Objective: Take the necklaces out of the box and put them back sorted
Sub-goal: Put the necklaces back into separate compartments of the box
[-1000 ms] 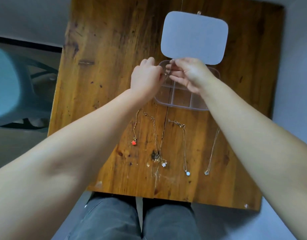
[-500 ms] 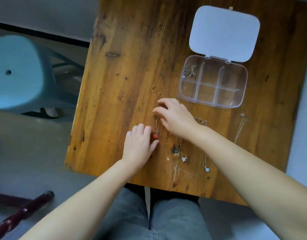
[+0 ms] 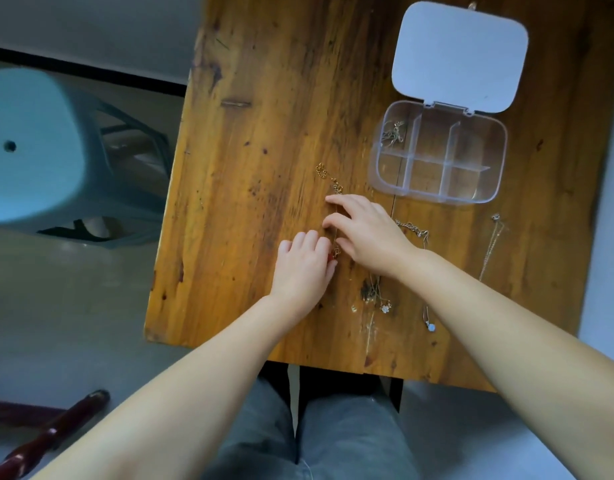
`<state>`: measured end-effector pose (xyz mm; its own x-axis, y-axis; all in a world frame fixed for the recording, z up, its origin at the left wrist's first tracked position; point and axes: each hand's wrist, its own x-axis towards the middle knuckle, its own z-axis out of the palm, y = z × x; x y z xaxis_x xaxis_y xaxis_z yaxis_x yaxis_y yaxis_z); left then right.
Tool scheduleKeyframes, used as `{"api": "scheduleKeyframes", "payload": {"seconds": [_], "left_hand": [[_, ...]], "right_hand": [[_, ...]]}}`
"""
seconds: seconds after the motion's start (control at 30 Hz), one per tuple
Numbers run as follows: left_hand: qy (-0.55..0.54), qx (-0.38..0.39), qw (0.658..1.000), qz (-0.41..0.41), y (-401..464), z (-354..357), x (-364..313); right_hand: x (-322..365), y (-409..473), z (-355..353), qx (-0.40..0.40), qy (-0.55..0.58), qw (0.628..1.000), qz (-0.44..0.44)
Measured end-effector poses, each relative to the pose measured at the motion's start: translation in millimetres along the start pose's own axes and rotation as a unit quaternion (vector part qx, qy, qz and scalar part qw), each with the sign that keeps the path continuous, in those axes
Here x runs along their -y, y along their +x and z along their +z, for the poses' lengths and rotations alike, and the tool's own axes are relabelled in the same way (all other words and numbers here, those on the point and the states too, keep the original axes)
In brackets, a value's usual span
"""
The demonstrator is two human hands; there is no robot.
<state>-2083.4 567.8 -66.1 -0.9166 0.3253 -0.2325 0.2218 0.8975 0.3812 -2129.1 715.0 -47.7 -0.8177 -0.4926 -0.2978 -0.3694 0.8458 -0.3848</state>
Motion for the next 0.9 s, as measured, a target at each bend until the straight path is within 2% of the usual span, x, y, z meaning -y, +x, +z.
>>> {"api": "scheduleKeyframes", "payload": {"seconds": [0.1,0.23,0.33,0.4,0.47,0.53,0.63,0.7,0.83,0.9], "left_hand": [[-0.048,-0.016,0.999,-0.011,2.1,-8.0,5.7],[-0.170,-0.064,0.983,-0.029,11.6,-35.7,7.7],[-0.216,-0.100,0.970,-0.043,27.6,-58.3,6.8],[-0.242,-0.144,0.958,-0.061,41.9,-71.9,5.2],[-0.263,-0.175,0.946,-0.074,56.9,-82.7,-2.5],[-0.282,-0.190,0.938,-0.067,71.3,-86.9,-17.5],[-0.323,-0.193,0.925,-0.056,93.1,-81.9,-47.2],[-0.339,-0.184,0.921,-0.057,108.4,-74.4,-68.7],[-0.336,-0.162,0.926,-0.059,135.8,-60.6,-99.4],[-0.308,-0.149,0.938,-0.058,147.7,-54.6,-109.5]], "right_hand": [[-4.4,-1.9,2.5,-0.003,0.010,1.000,-0.014],[-7.1,-6.5,3.1,-0.005,0.046,0.999,-0.003],[-11.3,-5.7,-14.6,-0.029,0.203,0.976,0.078],[-18.1,-5.1,-38.2,-0.049,0.361,0.920,0.146],[-25.7,-7.4,-62.9,-0.075,0.520,0.832,0.179],[-35.5,-13.2,-84.2,-0.099,0.643,0.739,0.173],[-57.3,-23.6,-111.5,-0.137,0.763,0.613,0.152],[-77.2,-29.1,-126.2,-0.170,0.808,0.543,0.154],[-110.9,-29.7,-141.4,-0.221,0.842,0.458,0.179],[-123.3,-24.7,-141.0,-0.221,0.849,0.441,0.189]]}}
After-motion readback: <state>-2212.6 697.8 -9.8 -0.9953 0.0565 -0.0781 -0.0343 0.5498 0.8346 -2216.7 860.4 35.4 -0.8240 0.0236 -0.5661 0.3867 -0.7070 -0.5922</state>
